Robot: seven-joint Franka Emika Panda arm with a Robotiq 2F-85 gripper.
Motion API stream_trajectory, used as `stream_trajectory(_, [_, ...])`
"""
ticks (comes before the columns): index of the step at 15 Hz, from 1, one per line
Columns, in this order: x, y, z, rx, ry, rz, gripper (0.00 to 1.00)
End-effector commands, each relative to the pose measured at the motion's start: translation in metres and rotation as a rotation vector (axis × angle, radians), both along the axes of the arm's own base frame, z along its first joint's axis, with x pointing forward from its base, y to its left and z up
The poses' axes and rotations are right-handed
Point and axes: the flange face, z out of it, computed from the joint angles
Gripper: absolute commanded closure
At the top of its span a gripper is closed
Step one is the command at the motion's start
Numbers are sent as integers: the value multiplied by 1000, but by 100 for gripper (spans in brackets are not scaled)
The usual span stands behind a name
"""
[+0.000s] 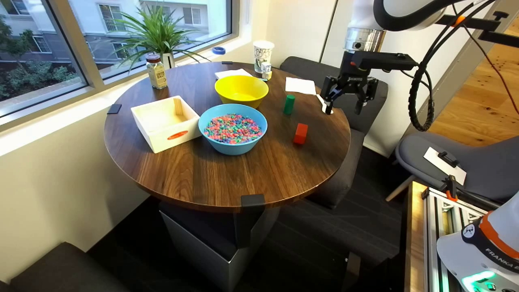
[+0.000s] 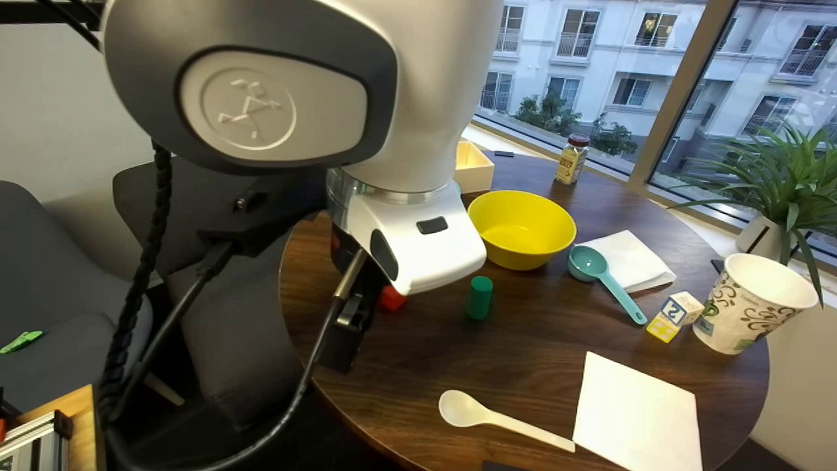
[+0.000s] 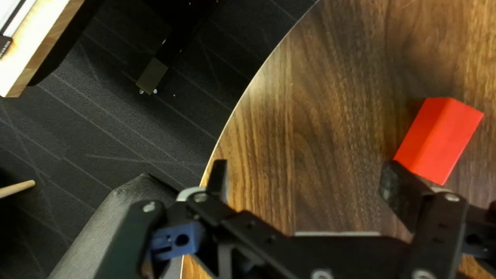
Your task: Set the orange block upright
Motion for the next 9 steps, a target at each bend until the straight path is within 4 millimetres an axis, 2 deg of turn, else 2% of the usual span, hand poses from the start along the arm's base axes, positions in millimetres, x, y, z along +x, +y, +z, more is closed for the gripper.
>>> stream_trajectory(1, [7, -4, -8, 29, -24, -101, 0])
stream_trajectory(4, [16, -4, -11, 79, -50, -186, 0])
stream_trajectory(9, [30, -6, -30, 173, -53, -319, 0])
